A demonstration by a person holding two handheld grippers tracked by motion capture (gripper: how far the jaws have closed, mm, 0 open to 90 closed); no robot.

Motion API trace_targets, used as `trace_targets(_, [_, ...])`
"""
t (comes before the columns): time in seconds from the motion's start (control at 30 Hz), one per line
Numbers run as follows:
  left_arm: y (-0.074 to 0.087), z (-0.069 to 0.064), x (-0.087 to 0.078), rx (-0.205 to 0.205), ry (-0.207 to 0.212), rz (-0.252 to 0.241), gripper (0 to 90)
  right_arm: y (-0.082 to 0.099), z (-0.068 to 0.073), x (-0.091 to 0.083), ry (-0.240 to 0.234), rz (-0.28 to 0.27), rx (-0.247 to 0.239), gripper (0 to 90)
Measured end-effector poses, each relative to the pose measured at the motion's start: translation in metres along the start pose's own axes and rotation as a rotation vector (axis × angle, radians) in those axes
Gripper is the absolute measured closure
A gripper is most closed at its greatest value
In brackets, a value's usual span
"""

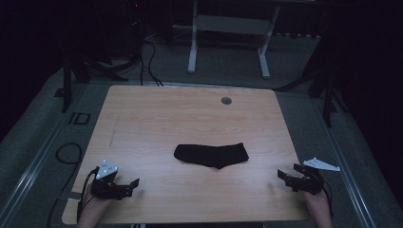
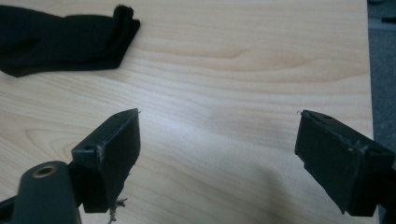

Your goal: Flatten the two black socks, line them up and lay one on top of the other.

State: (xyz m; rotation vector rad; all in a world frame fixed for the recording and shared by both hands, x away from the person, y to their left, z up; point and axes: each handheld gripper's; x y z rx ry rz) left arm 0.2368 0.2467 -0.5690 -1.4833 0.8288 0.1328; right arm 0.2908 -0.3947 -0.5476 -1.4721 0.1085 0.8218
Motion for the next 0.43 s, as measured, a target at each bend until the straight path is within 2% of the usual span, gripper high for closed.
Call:
trace_targets(0.17, [0.0012,-0.0006,0.0009,0.001,0.006,0.003,2.5,0.0005,0.0031,0.0026,0.003,0.016,-0.028,14.1])
trace_targets(0.43, [0.0022,-0.0018,0.0015,0.002,0.009,0.005,2.5,0.0001,0.0009,0.001,0.004,0.001,-0.016,14.1])
Point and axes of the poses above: each handheld gripper's, and its own axes: x roughly forward along the jaws, y roughly out of its underside, z roughly to its left, and after that the axes turned 5 degrees about -z, right-handed
